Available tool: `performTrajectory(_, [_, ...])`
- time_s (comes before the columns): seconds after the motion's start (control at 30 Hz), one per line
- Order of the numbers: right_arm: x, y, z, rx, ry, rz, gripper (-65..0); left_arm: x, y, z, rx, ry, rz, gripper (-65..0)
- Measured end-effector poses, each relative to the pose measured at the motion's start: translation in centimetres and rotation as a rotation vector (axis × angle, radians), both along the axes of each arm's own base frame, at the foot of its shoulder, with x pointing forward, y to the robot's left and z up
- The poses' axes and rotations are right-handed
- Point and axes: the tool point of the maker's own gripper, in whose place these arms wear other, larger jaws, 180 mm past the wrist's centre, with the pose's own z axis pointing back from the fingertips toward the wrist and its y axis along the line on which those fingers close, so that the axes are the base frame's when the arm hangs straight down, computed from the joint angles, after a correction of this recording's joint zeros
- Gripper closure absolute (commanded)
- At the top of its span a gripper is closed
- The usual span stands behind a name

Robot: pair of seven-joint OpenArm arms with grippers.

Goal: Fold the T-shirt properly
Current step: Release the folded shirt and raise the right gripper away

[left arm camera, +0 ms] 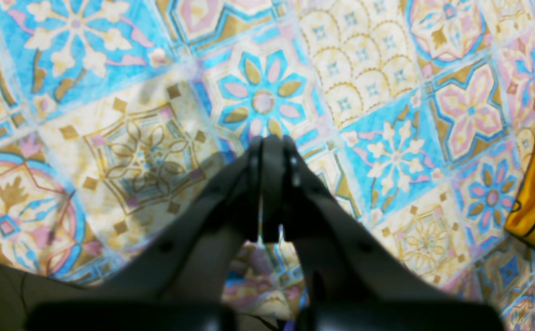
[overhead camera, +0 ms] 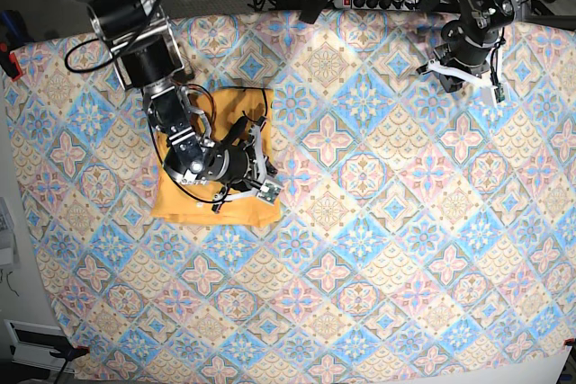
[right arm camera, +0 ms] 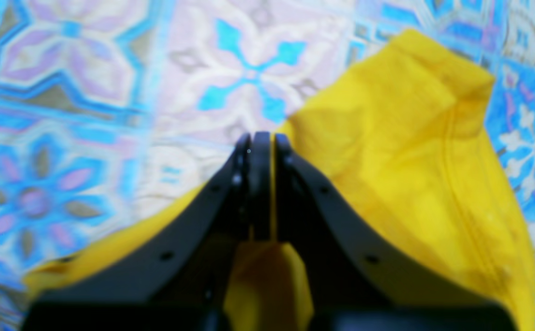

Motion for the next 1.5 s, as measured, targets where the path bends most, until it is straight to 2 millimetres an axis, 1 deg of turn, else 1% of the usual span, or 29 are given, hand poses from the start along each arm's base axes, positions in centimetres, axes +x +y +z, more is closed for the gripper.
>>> performTrajectory(0.07, [-0.9, 1.0, 1.5, 0.02, -0.039, 0.013, -1.9, 0.2, 0.0, 0.1, 0.002, -0.004, -0.001, 0.0])
performTrajectory(0.1, [-1.6, 1.3, 1.9, 0.024, -0.048, 0.019, -1.9, 0.2, 0.0, 0.1, 0.003, -0.004, -0.002, 0.0])
performTrajectory(0.2, [-4.0, 1.9, 2.0, 0.033, -0.038, 0.029, -1.9, 0.2, 0.0, 0.1, 0.001, -0.006, 0.0, 0.0])
performTrajectory(0.33, [-8.0, 2.0, 0.1, 0.033, 0.039, 0.031, -1.9, 0.2, 0.1, 0.1, 0.003, -0.005, 0.0, 0.0])
performTrajectory(0.4, [-9.3, 1.8, -0.8, 0.025, 0.071, 0.033, -1.9, 0.3, 0.0, 0.1, 0.0, -0.006, 0.0, 0.0])
performTrajectory(0.43, [-9.6, 1.9, -1.1, 0.027, 0.082, 0.033, -1.9, 0.4, -0.1, 0.1, -0.002, -0.009, 0.001, 0.0])
performTrajectory(0.53, [-9.7, 2.2, -1.6, 0.072, 0.09, 0.023, -1.9, 0.6, -0.1, 0.2, -0.001, -0.013, 0.001, 0.0])
performTrajectory(0.63, [-10.3, 1.3, -3.5, 0.099, 0.147, -0.027, -1.8, 0.7, -0.1, 0.3, -0.002, -0.017, 0.001, 0.0])
performTrajectory(0.67, [-10.0, 0.9, -3.5, 0.138, 0.154, -0.062, -1.8, 0.7, -0.1, 0.3, -0.002, -0.016, 0.002, 0.0])
performTrajectory(0.8, [-8.9, -1.2, -4.1, 0.193, 0.165, -0.157, -1.8, 0.4, -0.1, 0.1, -0.002, -0.01, 0.001, 0.0])
performTrajectory(0.9, [-8.6, -2.4, -4.4, 0.226, 0.178, -0.193, -1.8, 0.4, 0.0, 0.2, -0.001, -0.01, 0.001, 0.0])
performTrajectory(0.97, [-8.0, -3.3, -4.3, 0.243, 0.178, -0.21, -1.8, 0.4, -0.1, 0.1, -0.002, -0.01, 0.001, 0.0])
performTrajectory(1.07, [-6.5, -4.9, -4.2, 0.22, 0.158, -0.24, -1.8, 0.4, -0.1, 0.1, -0.002, -0.01, 0.001, 0.0])
performTrajectory(1.17, [-4.7, -7.2, -4.2, 0.19, 0.134, -0.279, -1.8, 0.4, 0.0, 0.2, 0.0, -0.01, 0.002, 0.0])
performTrajectory(1.23, [-3.9, -8.2, -4.1, 0.176, 0.126, -0.294, -1.8, 0.4, -0.1, 0.1, -0.003, -0.01, 0.001, 0.0])
performTrajectory(1.3, [-3.4, -8.8, -4.1, 0.172, 0.124, -0.301, -1.8, 0.4, -0.2, 0.1, -0.005, -0.009, 0.002, 0.0])
performTrajectory(1.5, [-1.0, -10.5, -3.8, 0.132, 0.11, -0.324, -1.8, 0.4, -0.1, 0.1, -0.003, -0.01, 0.001, 0.0])
